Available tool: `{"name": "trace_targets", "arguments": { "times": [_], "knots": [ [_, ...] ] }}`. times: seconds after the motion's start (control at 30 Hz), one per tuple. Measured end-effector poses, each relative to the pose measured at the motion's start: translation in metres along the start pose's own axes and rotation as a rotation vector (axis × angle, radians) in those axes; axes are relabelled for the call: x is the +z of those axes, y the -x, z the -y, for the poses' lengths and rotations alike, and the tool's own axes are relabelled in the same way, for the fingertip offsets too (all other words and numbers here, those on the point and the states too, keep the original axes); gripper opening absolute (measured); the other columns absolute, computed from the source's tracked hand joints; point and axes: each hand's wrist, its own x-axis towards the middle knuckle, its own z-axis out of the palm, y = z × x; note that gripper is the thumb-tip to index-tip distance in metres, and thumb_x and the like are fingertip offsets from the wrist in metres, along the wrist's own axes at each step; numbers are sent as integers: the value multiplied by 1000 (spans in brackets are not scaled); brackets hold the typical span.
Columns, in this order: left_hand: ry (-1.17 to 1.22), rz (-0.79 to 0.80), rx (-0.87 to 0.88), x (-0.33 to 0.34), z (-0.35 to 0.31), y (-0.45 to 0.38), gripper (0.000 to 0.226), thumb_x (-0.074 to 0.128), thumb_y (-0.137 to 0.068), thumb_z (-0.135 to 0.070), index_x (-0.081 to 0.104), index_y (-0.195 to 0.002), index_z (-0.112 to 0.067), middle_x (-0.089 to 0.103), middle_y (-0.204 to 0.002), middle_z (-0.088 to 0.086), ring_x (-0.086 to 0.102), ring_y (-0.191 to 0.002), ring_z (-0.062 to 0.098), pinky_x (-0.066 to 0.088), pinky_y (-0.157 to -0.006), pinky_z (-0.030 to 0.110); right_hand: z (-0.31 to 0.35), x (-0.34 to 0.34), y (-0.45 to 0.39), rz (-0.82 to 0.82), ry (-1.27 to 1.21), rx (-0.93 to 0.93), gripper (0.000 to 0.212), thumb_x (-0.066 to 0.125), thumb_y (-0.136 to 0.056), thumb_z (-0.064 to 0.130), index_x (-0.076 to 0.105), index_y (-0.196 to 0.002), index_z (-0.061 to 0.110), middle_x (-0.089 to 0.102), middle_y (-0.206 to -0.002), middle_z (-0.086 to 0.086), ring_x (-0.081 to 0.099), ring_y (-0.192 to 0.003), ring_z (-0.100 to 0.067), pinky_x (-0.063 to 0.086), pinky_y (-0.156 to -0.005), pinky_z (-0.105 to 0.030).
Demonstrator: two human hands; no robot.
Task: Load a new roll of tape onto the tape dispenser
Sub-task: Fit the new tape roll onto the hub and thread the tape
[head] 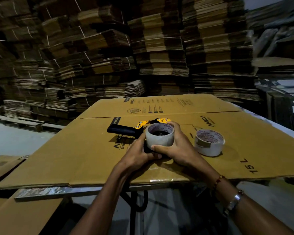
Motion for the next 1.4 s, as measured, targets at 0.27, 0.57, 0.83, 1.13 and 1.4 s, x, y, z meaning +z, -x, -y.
{"name": "trace_targets", "arguments": {
  "times": [0.27,0.57,0.83,1.13,1.4],
  "knots": [
    [6,-1,-12,0,-3,3,102,88,-53,-42,42,-144,-37,62,-130,-10,59,-121,13,53,-101,45,1,7,4,-72,71,12,102,89,-61,48,27,-139,26,52,-136,1,52,-122,-16,49,-98,-29],
    [7,23,9,-1,-7,6,97,88,-61,-36,41,-145,-38,61,-132,-9,59,-121,12,54,-99,41,7,7,10,-81,90,26,93,90,-59,51,31,-126,29,50,-128,6,51,-116,-12,46,-88,-20],
    [36,37,41,-1,-10,7,88,90,-69,-22,44,-142,-36,60,-133,-11,58,-119,5,52,-98,25,9,-24,-6,243,-150,84,91,87,-72,30,31,-144,38,52,-129,16,54,-113,4,49,-89,-15],
    [23,56,31,-5,-16,7,114,94,-55,-34,26,-147,-42,48,-140,-17,49,-129,8,45,-111,41,9,-26,-11,298,-86,61,87,86,-74,22,33,-144,30,52,-130,11,54,-116,1,48,-90,-14],
    [29,67,63,-5,-15,8,109,92,-66,-17,24,-147,-43,48,-140,-19,50,-129,5,45,-110,35,6,-23,-13,259,-22,40,90,88,-70,33,35,-142,33,52,-131,12,53,-118,-1,47,-95,-19]
  ]
}}
